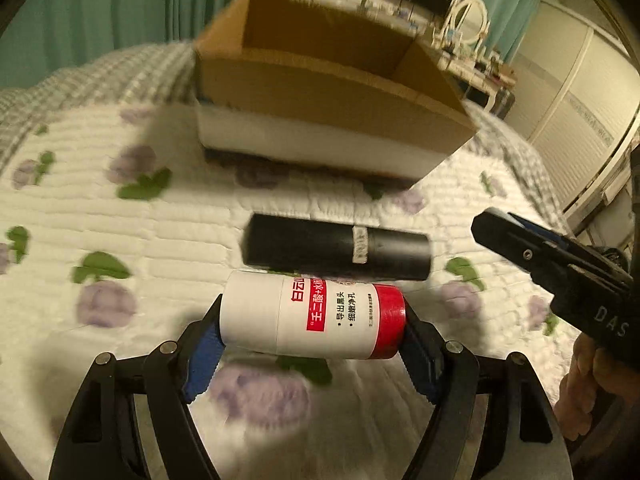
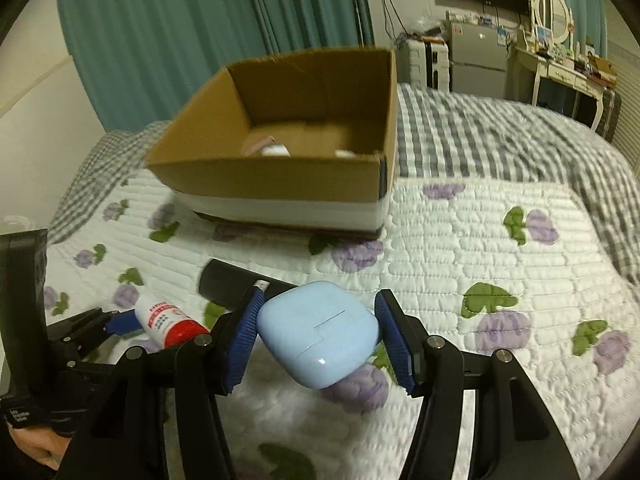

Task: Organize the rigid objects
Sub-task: 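Carry the bottle and earbud case over the box and open both tools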

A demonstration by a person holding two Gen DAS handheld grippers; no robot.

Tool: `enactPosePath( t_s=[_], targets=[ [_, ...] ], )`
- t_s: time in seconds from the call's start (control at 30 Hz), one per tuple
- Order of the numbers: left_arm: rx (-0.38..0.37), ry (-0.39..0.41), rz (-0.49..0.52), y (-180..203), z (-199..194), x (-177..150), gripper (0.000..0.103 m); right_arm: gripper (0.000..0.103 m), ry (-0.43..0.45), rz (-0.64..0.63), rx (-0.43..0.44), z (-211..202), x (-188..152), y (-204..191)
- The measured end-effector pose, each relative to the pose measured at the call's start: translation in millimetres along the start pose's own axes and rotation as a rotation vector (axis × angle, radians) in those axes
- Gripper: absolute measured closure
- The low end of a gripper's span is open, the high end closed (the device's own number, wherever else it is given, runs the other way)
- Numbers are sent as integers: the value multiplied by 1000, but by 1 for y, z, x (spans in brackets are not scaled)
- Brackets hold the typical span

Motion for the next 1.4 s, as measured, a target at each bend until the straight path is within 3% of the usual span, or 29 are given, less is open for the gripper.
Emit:
enactPosePath(
  t_s=[0.23,0.43,0.6,0.8,1.03,1.13,1.23,1.4],
  targets=[
    [50,178,54,8,-86,26,25,45,105,-29,25,-70,11,-22],
    [63,362,93,21,-164,72,25,45,243,-69,48,-138,47,-45],
    [87,492,118,26,-213,109,25,45,342,-87,68,-178,81,-56],
    [99,602,149,25,-241,155,25,45,456,-110,79,-210,123,-64],
    [94,628,139,13,-218,204,25,45,508,-130,77,-200,170,-71],
    [108,614,141,1,-185,222,25,45,502,-134,67,-180,184,-70],
    [84,570,117,-9,-151,230,25,45,479,-140,54,-150,194,-65],
    [49,475,65,-28,-86,240,25,45,354,-145,39,-68,198,-50]
  ],
)
Point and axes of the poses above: each gripper's, at about its wrist camera, not at the fingertips, and z roughly the way its jaws point, y to its right, x to its top, the point moved 9 cm from there along z, roughly the way its jaws point, and after that the axes turned 9 degrees about z, right-handed, at the moved point
